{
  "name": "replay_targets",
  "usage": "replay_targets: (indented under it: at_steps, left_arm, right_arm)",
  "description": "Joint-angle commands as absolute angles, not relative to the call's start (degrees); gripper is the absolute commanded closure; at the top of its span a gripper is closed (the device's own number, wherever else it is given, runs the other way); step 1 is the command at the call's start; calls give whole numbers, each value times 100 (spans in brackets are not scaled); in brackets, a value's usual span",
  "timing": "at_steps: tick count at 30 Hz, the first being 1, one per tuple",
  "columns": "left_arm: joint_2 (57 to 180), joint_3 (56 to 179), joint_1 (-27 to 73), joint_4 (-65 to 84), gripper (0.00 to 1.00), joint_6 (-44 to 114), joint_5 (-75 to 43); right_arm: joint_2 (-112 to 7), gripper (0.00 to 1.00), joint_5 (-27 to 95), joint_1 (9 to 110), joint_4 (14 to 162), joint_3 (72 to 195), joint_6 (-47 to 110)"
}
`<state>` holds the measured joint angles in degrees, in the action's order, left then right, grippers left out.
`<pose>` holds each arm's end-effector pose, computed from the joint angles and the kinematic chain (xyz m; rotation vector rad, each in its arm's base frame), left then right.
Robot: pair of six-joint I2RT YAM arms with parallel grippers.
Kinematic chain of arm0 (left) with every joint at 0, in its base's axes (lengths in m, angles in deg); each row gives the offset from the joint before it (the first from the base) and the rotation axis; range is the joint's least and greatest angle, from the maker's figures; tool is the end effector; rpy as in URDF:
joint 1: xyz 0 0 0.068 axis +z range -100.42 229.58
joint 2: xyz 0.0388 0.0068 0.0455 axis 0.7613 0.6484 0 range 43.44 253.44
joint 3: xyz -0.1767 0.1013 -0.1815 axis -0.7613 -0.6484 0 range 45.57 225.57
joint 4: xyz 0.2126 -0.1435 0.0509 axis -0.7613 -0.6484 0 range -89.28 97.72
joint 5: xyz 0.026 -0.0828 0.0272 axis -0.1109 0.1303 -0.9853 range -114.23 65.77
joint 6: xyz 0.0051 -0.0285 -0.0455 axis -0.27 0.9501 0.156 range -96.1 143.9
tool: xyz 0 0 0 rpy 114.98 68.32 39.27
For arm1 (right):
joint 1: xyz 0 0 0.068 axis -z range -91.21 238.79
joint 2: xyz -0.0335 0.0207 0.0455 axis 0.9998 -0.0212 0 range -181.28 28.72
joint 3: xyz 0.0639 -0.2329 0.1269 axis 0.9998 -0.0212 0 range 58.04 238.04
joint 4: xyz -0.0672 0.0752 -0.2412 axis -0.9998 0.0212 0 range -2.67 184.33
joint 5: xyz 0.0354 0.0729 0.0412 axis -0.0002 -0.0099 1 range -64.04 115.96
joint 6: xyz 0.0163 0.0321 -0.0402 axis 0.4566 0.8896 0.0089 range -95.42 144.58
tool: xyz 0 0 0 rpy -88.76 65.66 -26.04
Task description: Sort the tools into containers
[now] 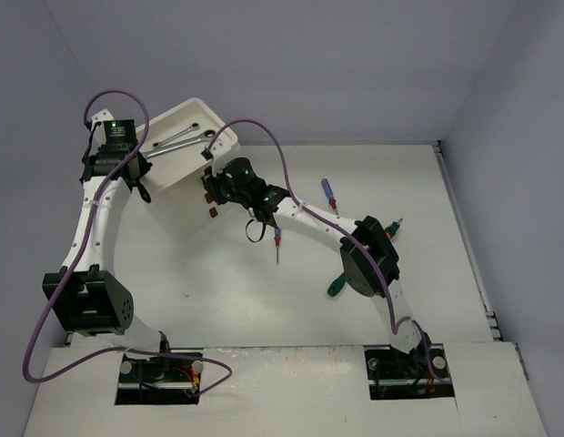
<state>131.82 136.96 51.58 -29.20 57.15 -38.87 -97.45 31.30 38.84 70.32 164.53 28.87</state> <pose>0.3435 0.0210 0.3896 -0.7862 1.9917 -0.0424 0.3424 0.4125 0.2954 -0.7192 1.5159 0.7988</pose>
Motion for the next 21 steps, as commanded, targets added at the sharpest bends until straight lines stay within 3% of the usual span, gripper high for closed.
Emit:
replay_targets:
  at_steps: [1, 18, 21]
  left_arm:
    - [12988, 13877, 4932, -3526, 100, 5870, -3003]
    - [13063, 13996, 4932, -3509, 100, 6010, -3091]
    - [13063, 14003, 4932, -3510, 100, 6004, -3105]
  right_arm:
    - [-8676, 100, 3096, 3838, 6531, 15840, 2792]
    - [-6993, 100, 3054, 3659, 6519, 13447, 3078]
    - [-6913, 84, 3025, 3658, 6527, 13337, 3190]
